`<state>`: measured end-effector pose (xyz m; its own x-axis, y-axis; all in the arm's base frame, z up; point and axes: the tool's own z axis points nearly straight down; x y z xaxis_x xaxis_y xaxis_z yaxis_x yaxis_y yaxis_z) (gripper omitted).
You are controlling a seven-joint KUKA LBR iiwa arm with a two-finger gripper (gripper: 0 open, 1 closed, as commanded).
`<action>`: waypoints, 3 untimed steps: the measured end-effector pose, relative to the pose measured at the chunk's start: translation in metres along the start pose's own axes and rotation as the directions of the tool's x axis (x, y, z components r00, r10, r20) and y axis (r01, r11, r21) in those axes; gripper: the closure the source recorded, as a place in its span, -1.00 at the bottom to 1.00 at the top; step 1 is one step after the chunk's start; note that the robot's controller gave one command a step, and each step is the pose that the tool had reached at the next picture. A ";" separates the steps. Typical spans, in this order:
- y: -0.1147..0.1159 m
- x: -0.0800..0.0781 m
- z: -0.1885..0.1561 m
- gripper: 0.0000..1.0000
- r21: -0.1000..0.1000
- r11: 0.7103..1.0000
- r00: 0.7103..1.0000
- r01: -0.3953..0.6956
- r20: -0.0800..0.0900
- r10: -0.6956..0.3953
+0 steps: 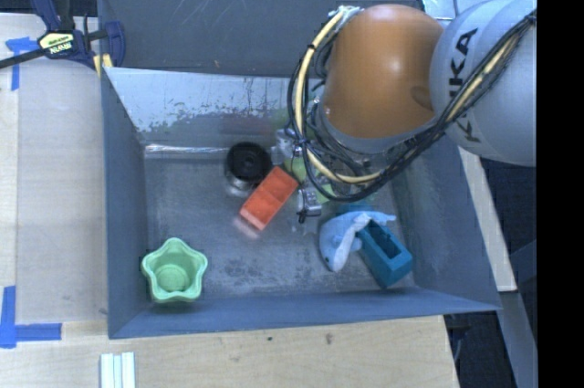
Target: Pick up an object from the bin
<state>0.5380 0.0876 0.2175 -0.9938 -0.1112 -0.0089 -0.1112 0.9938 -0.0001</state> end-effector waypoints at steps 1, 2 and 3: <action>0.000 -0.020 0.039 -1.00 -0.001 0.991 0.991 0.136 -0.005 -0.136; -0.001 -0.024 0.054 -1.00 -0.001 0.997 0.997 -0.071 -0.005 0.071; -0.002 -0.042 0.070 -1.00 -0.001 0.998 0.998 -0.062 -0.001 0.062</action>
Offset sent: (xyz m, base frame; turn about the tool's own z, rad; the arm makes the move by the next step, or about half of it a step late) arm 0.0298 0.0005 -0.0866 -0.2153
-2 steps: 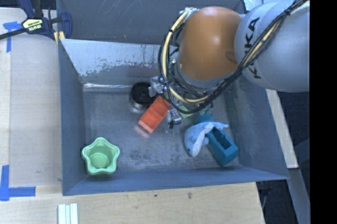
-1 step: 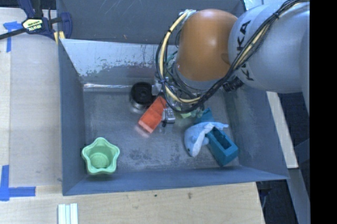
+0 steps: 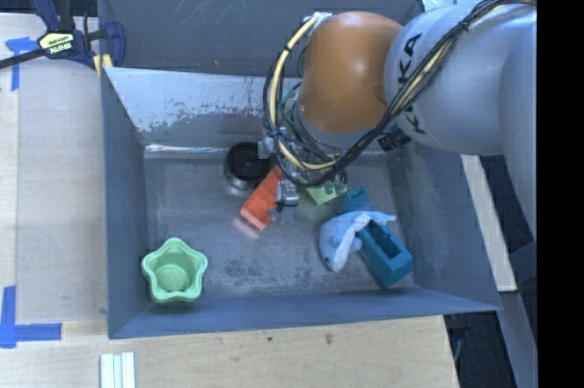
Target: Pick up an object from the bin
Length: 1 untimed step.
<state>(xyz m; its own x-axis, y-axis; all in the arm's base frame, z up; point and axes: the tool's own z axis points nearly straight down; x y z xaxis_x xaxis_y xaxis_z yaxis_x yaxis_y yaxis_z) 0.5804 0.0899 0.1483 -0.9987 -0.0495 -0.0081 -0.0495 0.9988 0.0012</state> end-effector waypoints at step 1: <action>-0.007 -0.010 0.020 -1.00 0.000 0.960 0.960 0.279 0.000 -0.279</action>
Offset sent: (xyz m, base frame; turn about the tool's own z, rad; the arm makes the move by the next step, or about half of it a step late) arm 0.0084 -0.0014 -0.0696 -0.4225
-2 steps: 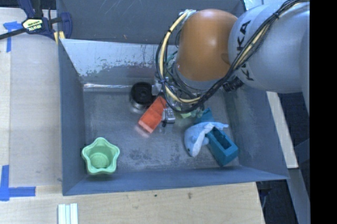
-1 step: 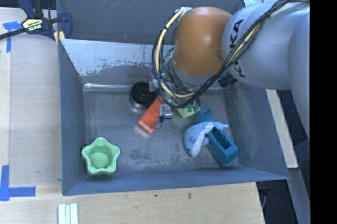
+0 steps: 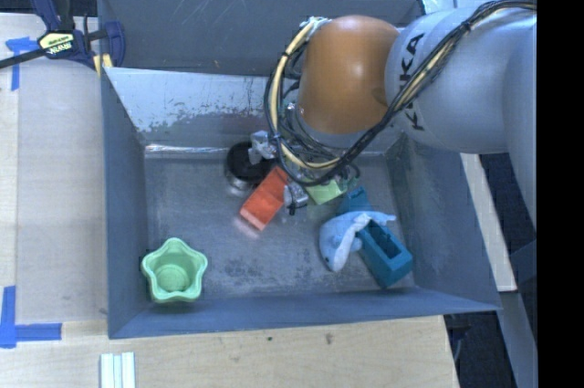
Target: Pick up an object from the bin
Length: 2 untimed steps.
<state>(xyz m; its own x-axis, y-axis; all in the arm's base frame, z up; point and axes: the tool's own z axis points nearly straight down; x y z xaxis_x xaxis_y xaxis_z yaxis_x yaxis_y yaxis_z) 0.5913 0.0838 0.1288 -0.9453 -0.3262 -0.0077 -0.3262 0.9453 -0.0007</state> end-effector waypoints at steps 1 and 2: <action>0.001 0.000 0.029 -1.00 0.002 0.996 0.996 0.089 0.003 -0.089; 0.009 0.019 0.033 1.00 0.000 0.932 0.932 -0.362 -0.002 0.362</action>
Offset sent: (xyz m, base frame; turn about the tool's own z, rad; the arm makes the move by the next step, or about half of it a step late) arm -0.0212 0.0030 -0.0333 0.3700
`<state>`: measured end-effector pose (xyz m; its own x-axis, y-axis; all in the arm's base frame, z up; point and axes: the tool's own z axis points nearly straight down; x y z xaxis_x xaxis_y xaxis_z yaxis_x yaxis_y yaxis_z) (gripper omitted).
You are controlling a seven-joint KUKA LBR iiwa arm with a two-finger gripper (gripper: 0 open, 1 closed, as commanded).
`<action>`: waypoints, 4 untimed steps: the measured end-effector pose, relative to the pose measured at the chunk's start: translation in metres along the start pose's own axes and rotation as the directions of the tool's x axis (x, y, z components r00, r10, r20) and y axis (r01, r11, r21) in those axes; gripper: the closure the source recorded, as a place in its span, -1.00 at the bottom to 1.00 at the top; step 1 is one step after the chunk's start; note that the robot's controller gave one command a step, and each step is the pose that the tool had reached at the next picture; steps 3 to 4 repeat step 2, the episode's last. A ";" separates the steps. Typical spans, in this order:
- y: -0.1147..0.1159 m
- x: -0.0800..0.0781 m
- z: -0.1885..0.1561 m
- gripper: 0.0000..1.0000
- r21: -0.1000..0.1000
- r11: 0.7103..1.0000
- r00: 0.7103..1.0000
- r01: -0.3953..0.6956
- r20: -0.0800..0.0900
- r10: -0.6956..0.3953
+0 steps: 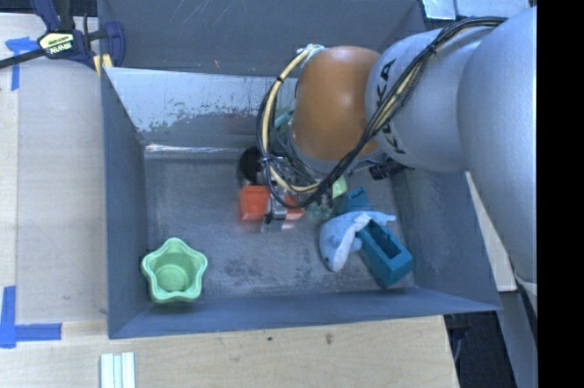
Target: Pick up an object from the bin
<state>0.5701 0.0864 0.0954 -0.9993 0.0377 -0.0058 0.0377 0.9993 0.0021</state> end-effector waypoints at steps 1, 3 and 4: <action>0.000 0.000 0.000 1.00 0.000 1.000 1.000 0.000 0.000 0.000; 0.015 -0.008 -0.108 1.00 0.000 1.000 1.000 0.029 0.001 -0.029; 0.015 -0.008 -0.108 1.00 0.000 1.000 1.000 0.029 0.001 -0.029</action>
Offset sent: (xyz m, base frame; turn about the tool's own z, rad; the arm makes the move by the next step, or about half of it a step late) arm 0.0068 0.0146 0.1077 -0.0299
